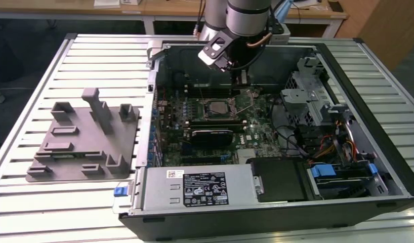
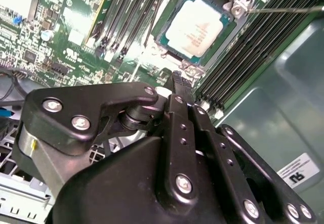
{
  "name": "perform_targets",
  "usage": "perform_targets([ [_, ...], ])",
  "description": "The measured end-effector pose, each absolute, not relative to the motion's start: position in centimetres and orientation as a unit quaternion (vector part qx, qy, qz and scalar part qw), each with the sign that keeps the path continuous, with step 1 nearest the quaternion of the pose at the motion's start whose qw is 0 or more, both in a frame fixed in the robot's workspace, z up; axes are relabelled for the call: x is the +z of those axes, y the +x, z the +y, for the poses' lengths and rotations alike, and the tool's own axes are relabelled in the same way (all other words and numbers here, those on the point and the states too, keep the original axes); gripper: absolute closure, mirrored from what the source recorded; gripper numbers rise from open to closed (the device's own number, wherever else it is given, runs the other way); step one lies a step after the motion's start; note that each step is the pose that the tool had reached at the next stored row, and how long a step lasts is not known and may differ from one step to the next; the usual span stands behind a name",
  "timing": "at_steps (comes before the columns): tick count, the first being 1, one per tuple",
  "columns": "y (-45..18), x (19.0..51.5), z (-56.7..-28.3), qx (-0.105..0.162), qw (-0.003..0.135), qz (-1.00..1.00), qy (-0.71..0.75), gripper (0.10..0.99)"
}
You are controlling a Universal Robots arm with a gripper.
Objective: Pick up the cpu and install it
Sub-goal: 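Close the cpu cover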
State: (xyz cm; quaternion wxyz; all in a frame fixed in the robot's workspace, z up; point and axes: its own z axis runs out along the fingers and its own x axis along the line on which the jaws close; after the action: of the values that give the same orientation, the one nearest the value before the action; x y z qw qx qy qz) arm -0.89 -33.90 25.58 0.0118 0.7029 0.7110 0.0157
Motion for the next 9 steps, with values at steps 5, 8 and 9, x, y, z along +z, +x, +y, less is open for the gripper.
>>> perform_targets([
  [5,-0.2,25.6,-33.9,0.016,0.012,0.711,0.703,0.98],
  [8,0.3,25.6,-33.9,0.016,0.012,0.711,0.703,0.98],
  [9,0.5,25.6,-33.9,0.016,0.012,0.711,0.703,0.98],
])
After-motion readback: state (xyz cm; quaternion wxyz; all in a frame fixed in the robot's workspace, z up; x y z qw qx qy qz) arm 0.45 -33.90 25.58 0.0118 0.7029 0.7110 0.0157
